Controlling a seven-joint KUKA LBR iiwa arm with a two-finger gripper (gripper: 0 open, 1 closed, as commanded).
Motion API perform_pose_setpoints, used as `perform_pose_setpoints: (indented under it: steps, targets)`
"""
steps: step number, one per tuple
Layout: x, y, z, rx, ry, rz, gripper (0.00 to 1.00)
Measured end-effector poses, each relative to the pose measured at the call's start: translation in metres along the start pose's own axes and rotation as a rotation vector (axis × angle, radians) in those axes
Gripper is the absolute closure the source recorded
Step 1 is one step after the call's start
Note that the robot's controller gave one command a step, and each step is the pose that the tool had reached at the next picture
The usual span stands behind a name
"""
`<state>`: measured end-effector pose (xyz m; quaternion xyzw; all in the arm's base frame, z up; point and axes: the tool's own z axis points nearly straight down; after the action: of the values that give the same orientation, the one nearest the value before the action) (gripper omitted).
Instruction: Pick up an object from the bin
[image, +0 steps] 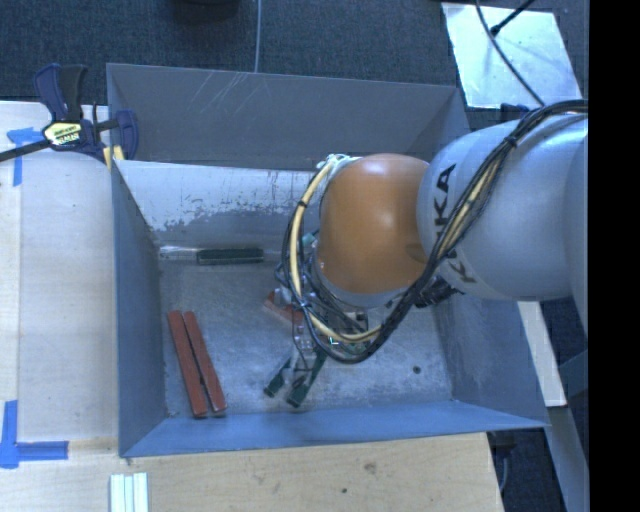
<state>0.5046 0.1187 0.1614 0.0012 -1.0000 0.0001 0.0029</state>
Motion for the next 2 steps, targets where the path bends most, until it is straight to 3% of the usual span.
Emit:
perform_pose_setpoints:
  steps: [1,2]
  targets:
    - [0.008,-0.030,0.094,0.001,-0.001,-0.165,0.00]
    - [0.007,-0.061,0.091,0.001,-0.005,-0.168,0.00]
